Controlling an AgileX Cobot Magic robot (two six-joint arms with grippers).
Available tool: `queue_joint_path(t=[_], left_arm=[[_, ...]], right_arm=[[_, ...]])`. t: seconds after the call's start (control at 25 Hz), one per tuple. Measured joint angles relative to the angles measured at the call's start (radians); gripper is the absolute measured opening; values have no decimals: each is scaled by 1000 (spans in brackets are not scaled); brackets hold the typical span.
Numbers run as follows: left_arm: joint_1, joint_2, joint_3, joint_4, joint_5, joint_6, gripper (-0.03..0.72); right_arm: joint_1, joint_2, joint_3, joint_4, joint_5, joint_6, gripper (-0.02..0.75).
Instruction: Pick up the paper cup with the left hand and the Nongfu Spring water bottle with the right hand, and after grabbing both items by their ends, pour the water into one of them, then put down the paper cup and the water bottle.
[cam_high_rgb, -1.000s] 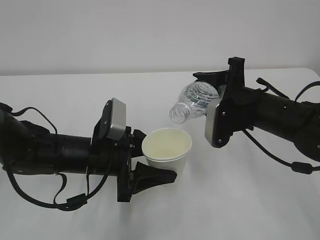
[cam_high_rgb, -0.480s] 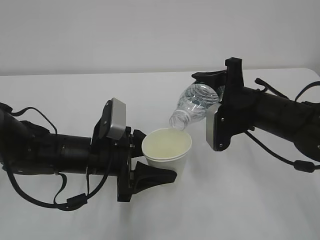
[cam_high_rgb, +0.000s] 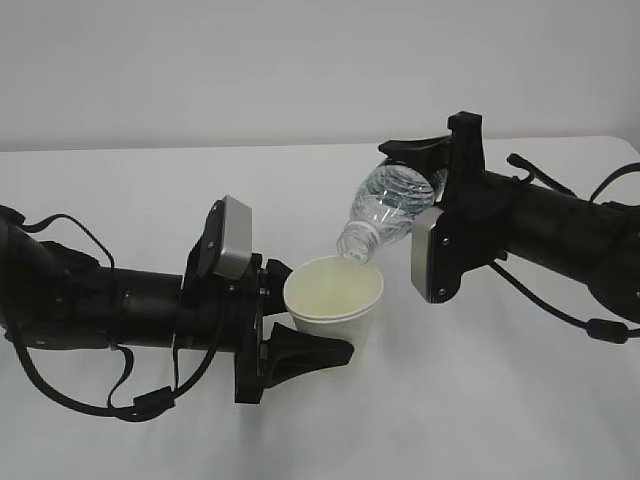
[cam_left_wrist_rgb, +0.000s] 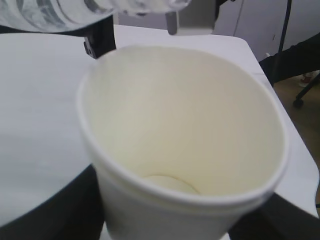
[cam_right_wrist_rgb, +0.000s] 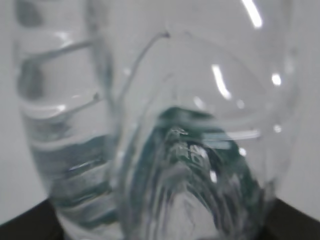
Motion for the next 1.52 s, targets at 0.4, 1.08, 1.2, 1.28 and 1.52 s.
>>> queue_joint_path(t=[0.4,1.08,1.2,1.28,1.52], left_arm=[[0,0,0,0,0,-8,477],[-25,0,0,3,-2,-16,477],[-25,0,0,1,-2,-16,477],[-25,0,0,1,-2,-16,477],[-25,0,0,1,-2,-16,477]], right_arm=[[0,0,0,0,-14,-18,456],[0,0,0,-2,-14,-41,456],[0,0,0,-2,-14,-43,456],[0,0,0,-2,-14,-43,456],[0,0,0,-2,-14,-43,456]])
